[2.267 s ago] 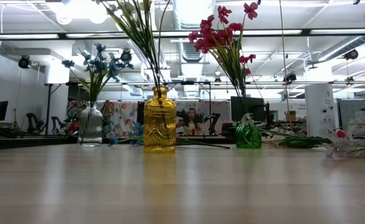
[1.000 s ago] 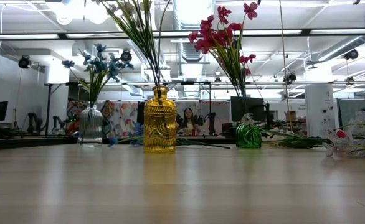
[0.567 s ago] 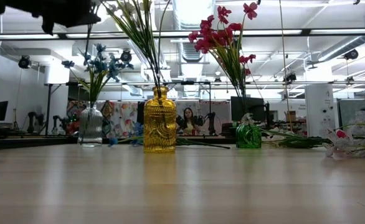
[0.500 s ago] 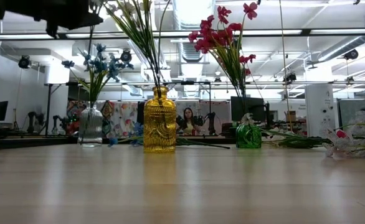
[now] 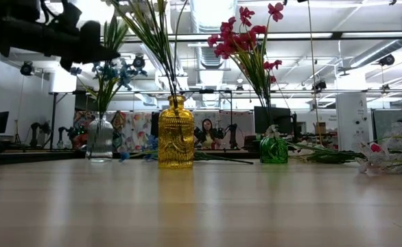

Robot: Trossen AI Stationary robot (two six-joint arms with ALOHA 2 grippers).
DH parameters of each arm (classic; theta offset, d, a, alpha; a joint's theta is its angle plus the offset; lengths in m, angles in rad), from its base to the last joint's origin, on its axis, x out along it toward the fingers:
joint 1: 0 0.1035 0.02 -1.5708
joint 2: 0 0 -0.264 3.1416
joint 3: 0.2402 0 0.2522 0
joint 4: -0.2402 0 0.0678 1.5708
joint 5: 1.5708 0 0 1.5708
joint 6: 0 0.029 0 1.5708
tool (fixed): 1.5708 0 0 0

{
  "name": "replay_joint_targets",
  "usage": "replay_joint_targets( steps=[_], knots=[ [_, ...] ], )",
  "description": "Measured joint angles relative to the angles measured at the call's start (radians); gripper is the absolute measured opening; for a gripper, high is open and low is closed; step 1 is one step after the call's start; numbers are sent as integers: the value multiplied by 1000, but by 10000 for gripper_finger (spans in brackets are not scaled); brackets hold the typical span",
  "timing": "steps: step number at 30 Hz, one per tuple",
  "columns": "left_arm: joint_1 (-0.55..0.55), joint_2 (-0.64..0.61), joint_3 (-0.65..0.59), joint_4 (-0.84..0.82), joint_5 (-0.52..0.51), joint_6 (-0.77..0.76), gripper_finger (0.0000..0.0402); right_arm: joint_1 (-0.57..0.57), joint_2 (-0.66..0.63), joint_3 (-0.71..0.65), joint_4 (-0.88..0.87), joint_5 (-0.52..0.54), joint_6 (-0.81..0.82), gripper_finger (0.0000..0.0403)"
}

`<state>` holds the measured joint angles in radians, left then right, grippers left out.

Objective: Sort flowers into vase by color
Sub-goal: Put the bottom blue flowers into the transparent vase

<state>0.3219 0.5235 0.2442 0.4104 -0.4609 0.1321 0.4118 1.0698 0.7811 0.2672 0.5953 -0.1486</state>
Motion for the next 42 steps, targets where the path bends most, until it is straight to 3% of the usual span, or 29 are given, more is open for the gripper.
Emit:
replay_joint_targets(
  steps=[5, 9, 13, 17, 22, 32, 42],
  knots=[
    [101, -1, 2, 53, 167, 59, 2, 0, 0, 0, 3, 0, 0, 215],
    [221, 13, 2, 51, 238, 29, 2, 0, 0, 0, 3, 0, 4, 215],
    [340, 41, 2, 84, 407, 12, 2, 0, 0, 0, 3, 0, 18, 215],
    [450, 75, 2, 88, 482, 12, 2, 0, 0, 0, 2, 0, 18, 215],
    [543, 140, 2, 189, 651, -4, 2, 0, 0, 0, 0, 1, 17, 215],
    [560, 234, 2, 226, 662, 16, 2, 0, 0, 0, -1, 2, 18, 215],
    [560, 251, -2, 218, 661, -12, 2, 0, 0, 0, -1, 3, 18, 215]
  ],
)
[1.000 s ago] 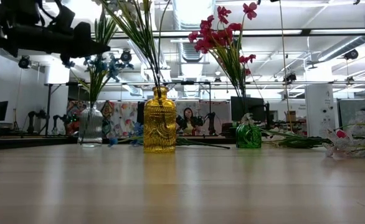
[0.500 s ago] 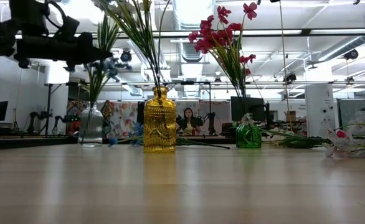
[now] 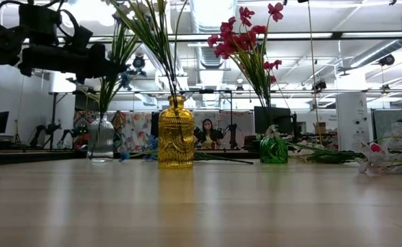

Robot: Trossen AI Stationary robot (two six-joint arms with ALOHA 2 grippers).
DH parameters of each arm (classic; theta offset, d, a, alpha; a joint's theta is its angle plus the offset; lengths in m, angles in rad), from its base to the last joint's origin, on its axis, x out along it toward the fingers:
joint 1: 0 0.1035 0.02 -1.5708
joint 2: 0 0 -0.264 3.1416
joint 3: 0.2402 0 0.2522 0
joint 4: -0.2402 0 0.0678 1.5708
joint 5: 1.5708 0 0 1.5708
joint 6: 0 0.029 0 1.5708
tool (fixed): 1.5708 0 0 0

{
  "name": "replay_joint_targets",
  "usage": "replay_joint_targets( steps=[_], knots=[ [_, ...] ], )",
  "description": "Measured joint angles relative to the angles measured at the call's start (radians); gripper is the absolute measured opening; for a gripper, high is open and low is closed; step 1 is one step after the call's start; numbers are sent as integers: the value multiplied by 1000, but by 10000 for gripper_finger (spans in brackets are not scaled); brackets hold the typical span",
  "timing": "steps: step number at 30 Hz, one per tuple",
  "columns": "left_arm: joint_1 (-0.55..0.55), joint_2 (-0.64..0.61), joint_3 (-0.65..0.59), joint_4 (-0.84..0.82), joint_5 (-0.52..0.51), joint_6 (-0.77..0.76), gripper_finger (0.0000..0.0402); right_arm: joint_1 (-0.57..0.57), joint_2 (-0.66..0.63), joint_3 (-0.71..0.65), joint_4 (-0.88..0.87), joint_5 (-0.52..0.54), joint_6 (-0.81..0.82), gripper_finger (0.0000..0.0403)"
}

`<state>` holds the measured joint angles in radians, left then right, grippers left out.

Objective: Sort flowers into vase by color
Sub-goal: Put the bottom blue flowers into the transparent vase

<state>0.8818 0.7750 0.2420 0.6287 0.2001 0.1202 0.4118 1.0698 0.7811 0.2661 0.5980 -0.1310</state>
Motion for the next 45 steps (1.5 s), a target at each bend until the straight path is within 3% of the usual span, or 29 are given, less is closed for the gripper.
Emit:
replay_joint_targets(
  steps=[7, 27, 45],
  knots=[
    [0, 0, -16, -2, -8, -78, 2, 0, 0, 0, -1, 0, 0, 215],
    [0, 0, -60, -8, -8, -70, 5, 0, 0, 0, 0, -1, 0, 215],
    [-2, -33, -61, -13, 73, -119, 160, 0, 0, 0, 0, -1, 0, 215]
  ],
)
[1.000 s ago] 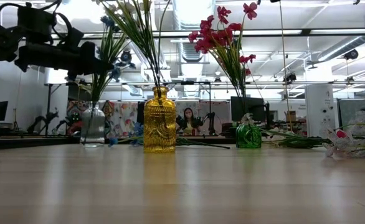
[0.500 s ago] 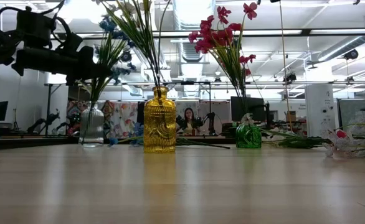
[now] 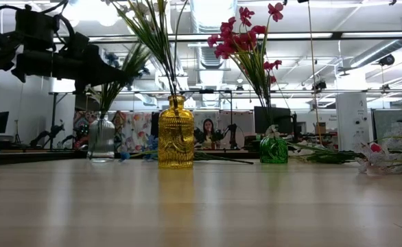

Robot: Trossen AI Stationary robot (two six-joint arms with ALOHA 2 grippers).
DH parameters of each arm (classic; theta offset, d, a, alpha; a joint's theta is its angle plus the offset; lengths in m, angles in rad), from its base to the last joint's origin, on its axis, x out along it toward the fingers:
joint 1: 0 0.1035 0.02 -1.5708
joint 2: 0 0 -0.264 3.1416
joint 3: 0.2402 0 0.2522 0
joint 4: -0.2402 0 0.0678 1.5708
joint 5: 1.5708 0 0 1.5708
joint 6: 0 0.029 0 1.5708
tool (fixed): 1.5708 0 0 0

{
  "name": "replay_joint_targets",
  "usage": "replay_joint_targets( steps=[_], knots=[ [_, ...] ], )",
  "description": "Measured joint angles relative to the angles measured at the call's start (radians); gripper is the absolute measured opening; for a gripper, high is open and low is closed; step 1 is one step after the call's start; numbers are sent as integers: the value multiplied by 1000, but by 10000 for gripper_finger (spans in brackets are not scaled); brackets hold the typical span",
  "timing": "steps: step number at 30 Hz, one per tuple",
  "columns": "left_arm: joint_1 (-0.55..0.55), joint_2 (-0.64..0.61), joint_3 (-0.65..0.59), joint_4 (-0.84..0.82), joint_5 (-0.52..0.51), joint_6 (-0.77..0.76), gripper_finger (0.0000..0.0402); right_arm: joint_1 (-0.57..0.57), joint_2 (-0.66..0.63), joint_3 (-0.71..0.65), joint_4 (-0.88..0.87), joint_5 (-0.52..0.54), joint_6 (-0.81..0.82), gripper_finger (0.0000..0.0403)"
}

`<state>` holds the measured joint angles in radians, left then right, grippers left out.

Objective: Sort flowers into vase by color
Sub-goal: Put the bottom blue flowers into the transparent vase

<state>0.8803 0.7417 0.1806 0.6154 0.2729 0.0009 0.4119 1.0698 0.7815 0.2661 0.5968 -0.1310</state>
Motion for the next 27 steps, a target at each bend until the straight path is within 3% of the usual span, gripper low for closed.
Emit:
replay_joint_targets(
  steps=[6, 27],
  knots=[
    [0, -5, 0, -22, 0, -9, 188, 0, 0, 0, 0, 0, 0, 215],
    [-4, -22, 2, -50, 67, 6, 190, 0, 0, 0, 0, 5, 0, 215]
  ],
)
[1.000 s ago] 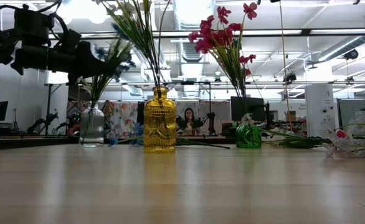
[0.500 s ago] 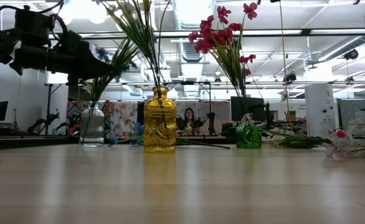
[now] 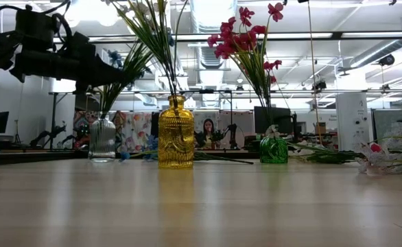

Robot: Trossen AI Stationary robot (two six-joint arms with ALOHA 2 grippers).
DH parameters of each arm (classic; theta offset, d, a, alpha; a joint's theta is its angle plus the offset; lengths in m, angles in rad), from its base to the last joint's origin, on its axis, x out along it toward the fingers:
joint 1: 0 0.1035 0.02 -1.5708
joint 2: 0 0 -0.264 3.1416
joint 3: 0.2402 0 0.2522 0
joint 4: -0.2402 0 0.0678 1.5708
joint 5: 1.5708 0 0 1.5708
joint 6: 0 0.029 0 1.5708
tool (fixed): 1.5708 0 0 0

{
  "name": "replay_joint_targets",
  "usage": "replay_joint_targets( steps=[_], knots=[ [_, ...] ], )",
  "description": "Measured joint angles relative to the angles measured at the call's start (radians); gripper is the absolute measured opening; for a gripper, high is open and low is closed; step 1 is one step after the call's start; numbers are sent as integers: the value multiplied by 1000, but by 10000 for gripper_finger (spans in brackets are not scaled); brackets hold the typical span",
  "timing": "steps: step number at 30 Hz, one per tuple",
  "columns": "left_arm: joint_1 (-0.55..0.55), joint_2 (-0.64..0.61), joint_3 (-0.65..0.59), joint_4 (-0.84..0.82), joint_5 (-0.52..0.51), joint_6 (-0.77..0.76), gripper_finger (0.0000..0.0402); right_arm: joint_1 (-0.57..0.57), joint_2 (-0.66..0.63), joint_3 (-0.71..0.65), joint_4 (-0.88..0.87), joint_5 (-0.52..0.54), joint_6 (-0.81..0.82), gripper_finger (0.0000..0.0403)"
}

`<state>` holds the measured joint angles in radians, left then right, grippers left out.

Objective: Sort flowers into vase by color
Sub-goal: Put the bottom blue flowers into the transparent vase

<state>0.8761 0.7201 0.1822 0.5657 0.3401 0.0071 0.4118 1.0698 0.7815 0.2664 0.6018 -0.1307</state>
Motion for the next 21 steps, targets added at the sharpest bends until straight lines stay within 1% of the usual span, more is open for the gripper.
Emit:
replay_joint_targets(
  steps=[4, 7, 17, 21],
  knots=[
    [0, -21, 14, -22, -1, -5, 190, 0, 0, 0, 0, 1, 0, 215],
    [0, -37, 31, -80, -7, -9, 190, 0, 0, 0, 0, 1, 2, 215],
    [0, -100, 141, -430, -17, 0, 190, 0, 0, 0, 0, 2, 2, 215],
    [0, -119, 213, -558, -19, 23, 190, 0, 0, 1, 0, 2, 2, 215]
  ],
)
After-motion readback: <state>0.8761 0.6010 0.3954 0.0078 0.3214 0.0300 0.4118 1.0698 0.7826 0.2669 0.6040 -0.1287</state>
